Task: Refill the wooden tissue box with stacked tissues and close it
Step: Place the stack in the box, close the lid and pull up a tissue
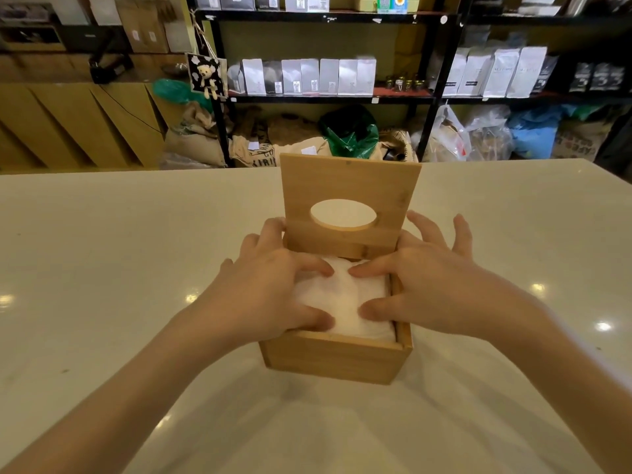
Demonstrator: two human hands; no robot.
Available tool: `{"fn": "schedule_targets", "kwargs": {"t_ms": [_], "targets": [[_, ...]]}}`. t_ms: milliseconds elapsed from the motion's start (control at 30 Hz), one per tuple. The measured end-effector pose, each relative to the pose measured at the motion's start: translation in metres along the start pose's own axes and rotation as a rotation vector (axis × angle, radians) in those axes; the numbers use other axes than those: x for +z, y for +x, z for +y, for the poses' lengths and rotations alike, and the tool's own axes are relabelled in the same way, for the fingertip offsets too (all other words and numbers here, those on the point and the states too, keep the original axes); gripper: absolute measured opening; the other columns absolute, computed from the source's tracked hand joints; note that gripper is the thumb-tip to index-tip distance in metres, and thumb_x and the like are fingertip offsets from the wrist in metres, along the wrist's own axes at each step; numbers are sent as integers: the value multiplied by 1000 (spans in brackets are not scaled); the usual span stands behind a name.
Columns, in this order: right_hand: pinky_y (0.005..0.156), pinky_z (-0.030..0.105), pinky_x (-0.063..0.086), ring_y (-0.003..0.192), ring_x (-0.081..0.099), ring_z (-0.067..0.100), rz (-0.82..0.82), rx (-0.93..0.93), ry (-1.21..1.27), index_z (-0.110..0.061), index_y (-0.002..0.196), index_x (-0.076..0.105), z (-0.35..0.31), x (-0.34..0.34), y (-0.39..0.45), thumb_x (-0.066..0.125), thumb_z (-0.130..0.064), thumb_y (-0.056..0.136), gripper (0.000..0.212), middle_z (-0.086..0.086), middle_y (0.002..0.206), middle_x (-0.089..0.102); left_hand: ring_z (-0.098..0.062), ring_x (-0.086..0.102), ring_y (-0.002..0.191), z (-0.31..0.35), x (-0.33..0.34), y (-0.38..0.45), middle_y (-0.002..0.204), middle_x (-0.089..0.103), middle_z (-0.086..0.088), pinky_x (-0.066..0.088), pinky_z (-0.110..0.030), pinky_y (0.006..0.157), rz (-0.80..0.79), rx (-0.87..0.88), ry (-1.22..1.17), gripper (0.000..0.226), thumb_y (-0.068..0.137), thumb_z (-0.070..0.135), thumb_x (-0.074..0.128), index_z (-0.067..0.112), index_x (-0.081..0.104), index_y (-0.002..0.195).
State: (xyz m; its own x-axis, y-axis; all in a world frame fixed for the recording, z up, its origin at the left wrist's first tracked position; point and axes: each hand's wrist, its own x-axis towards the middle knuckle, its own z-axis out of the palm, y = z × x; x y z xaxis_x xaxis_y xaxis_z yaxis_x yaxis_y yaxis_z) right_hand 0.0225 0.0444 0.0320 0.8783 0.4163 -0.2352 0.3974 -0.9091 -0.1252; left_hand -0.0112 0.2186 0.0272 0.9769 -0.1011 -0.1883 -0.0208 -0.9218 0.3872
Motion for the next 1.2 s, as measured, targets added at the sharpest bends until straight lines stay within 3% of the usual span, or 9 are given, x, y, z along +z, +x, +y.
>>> {"fn": "schedule_targets", "kwargs": {"t_ms": [67,200,367,500,733,933,1033,1200], "targets": [[104,61,-21,142,-18,26,-10,-20,-8,-55,128,39,1,-2,0,52,-58,79,51,-12,156,5,-21,23,121,3,0,0,119,20,10,32,-49,106,12,-10,61,61,62,59,70,49,51,119],[105,61,-21,142,-18,26,-18,-55,-13,-55,127,40,4,-3,0,54,-53,80,49,-13,155,5,-21,18,117,6,3,-3,101,12,9,30,-47,104,24,-14,171,62,65,68,60,51,46,122],[107,59,-21,143,-15,24,-1,-74,37,-51,125,45,4,-6,0,57,-50,80,47,-13,154,11,-20,18,119,5,3,-5,107,15,9,34,-41,103,39,12,123,63,65,67,60,50,44,124],[111,56,-18,144,-10,20,52,-59,62,-50,122,48,10,-14,-6,56,-48,81,42,-9,156,13,-13,19,124,-4,-6,-7,135,25,8,29,-29,97,65,4,18,52,71,58,61,46,51,120],[106,57,-20,144,0,23,109,-20,-211,-32,112,63,5,-16,-10,57,-39,82,31,-1,143,37,-19,17,139,3,-14,-7,141,40,4,23,-51,112,2,-74,247,50,73,49,65,37,57,121],[105,60,-20,143,4,28,102,-17,-384,-27,112,63,-3,-9,-12,47,-37,85,32,1,139,43,-26,19,139,12,-12,-6,127,52,0,15,-66,106,-47,-110,418,36,76,38,65,24,65,110],[105,60,-20,144,2,28,73,-25,-355,-32,115,60,-1,-15,-15,48,-40,86,32,3,144,39,-27,20,139,13,-13,-9,134,48,-3,12,-65,107,-62,-105,441,38,78,40,62,28,61,114],[104,58,-23,144,7,27,41,-20,-302,-35,109,63,0,-21,-22,56,-37,81,28,3,138,47,-20,43,120,9,-14,-20,115,62,0,18,-56,109,-9,-78,297,38,74,44,65,22,65,105]]}}
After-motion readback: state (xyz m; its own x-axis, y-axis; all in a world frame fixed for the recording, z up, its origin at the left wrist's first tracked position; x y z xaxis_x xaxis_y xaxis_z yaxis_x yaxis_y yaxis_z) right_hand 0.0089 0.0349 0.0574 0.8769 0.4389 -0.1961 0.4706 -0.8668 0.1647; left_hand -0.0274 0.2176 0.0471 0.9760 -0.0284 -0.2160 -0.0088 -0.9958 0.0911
